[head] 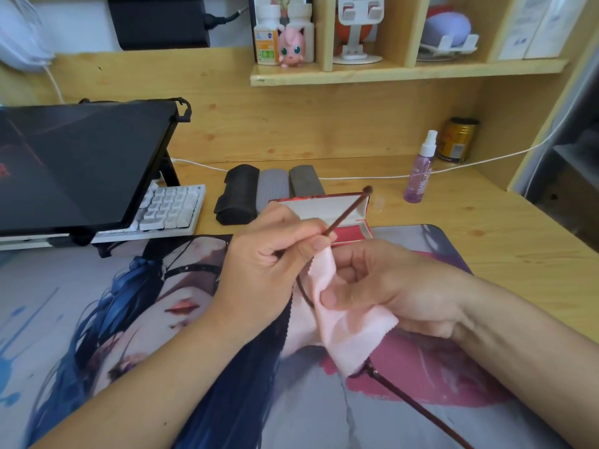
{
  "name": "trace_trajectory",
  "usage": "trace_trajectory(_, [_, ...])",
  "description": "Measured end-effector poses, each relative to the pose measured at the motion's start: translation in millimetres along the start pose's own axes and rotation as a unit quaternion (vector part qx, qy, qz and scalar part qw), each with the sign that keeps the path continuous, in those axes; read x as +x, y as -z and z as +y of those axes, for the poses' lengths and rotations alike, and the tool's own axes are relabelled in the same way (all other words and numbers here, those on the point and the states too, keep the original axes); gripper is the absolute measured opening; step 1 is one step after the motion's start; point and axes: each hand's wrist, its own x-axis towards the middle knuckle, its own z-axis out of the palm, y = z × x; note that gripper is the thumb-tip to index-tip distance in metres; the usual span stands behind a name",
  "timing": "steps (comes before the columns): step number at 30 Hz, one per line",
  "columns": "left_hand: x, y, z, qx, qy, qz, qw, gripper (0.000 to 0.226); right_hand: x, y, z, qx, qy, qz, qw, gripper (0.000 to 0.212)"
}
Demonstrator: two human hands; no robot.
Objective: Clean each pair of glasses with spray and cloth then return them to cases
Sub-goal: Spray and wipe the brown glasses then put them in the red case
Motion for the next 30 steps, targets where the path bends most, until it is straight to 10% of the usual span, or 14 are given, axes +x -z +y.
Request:
trace_trajectory(14, [2,-16,-2,-0.026,0.079,0.011,0.996,0.012,7,-5,5,0.112,0.031,0.166,0.979,0.044])
trace_trajectory(20, [3,-8,2,0.002,0.078,0.096,0.992,0.01,14,13,1,0.088,0.069,0.269,0.956,0.021])
trace_trajectory(26, [10,30,-7,0.087,0.034,0.229,0.969,0.011,-5,72,-18,-0.196,0.149,0.457,0.854,0.008])
trace_trajectory(30, [11,34,-15,0.132,-0.014,0.244,0.961,0.013,-6,60,-17,-0.359,0.163,0.346,0.851,0.03])
